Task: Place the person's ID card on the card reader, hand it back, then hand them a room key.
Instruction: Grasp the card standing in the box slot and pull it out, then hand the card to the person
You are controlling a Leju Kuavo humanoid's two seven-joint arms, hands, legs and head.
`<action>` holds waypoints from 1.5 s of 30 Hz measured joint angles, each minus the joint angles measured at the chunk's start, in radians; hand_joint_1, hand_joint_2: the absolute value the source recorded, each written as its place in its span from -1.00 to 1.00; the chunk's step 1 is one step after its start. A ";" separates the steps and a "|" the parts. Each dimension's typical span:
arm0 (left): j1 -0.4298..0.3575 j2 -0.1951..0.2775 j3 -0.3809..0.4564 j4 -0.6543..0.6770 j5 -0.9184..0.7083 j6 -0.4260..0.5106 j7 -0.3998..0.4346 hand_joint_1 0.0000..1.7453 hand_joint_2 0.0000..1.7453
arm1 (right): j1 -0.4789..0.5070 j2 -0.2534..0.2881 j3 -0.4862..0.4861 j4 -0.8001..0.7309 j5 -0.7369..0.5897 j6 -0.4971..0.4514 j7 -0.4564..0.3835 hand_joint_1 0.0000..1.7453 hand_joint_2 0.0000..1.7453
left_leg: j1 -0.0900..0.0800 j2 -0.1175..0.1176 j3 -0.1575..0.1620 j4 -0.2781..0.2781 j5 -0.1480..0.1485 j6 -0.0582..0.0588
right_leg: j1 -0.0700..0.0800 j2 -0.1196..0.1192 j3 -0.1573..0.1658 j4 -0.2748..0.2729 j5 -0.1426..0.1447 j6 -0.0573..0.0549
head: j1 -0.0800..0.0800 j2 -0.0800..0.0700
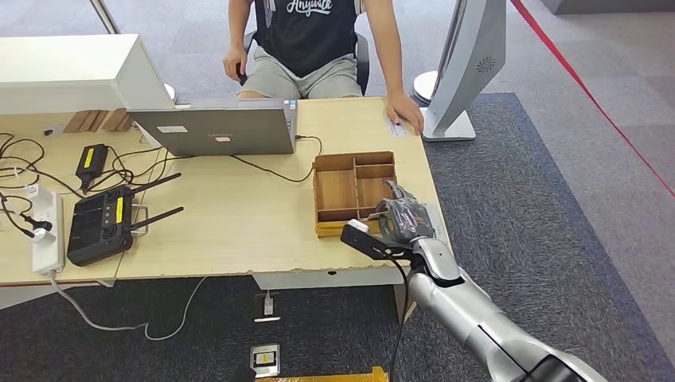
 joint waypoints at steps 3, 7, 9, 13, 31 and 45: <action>0.000 0.000 0.002 0.000 -0.001 0.000 0.000 -1.00 -1.00 | -0.001 0.000 0.000 0.005 -0.005 -0.002 -0.003 0.95 1.00 | 0.000 0.000 0.000 0.000 0.000 0.000 | 0.000 0.000 0.000 0.000 0.000 0.000 | 0.000 0.000; 0.000 0.000 0.002 0.000 -0.006 0.000 0.000 -1.00 -1.00 | -0.001 0.000 -0.001 0.012 -0.011 -0.007 -0.008 0.92 1.00 | 0.000 0.000 0.000 0.000 0.000 0.000 | 0.000 0.000 0.000 0.000 0.000 0.000 | 0.000 0.000; 0.000 0.000 0.002 0.000 -0.009 0.000 0.000 -1.00 -1.00 | -0.001 0.000 -0.002 0.015 -0.013 -0.009 -0.011 0.92 1.00 | 0.000 0.000 0.000 0.000 0.000 0.000 | 0.000 0.000 0.000 0.000 0.000 0.000 | 0.000 0.000; 0.000 0.000 0.002 0.000 -0.011 0.000 0.000 -1.00 -1.00 | -0.002 0.000 -0.003 0.021 -0.015 -0.012 -0.012 0.90 1.00 | 0.000 0.000 0.000 0.000 0.000 0.000 | 0.000 0.000 0.000 0.000 0.000 0.000 | 0.000 0.000; 0.000 0.000 0.008 0.000 -0.036 -0.001 -0.009 -1.00 -1.00 | -0.036 -0.007 -0.018 -0.049 -0.023 -0.059 -0.002 1.00 1.00 | 0.000 0.000 0.000 0.000 0.000 0.000 | 0.000 0.000 0.000 0.000 0.000 0.000 | 0.000 0.000; -0.001 0.000 0.015 0.000 -0.047 -0.003 -0.010 -1.00 -1.00 | -0.054 -0.047 -0.035 -0.196 -0.020 -0.043 0.027 1.00 1.00 | 0.000 0.000 0.000 0.000 0.000 0.000 | 0.000 0.000 0.000 0.000 0.000 0.000 | 0.000 0.000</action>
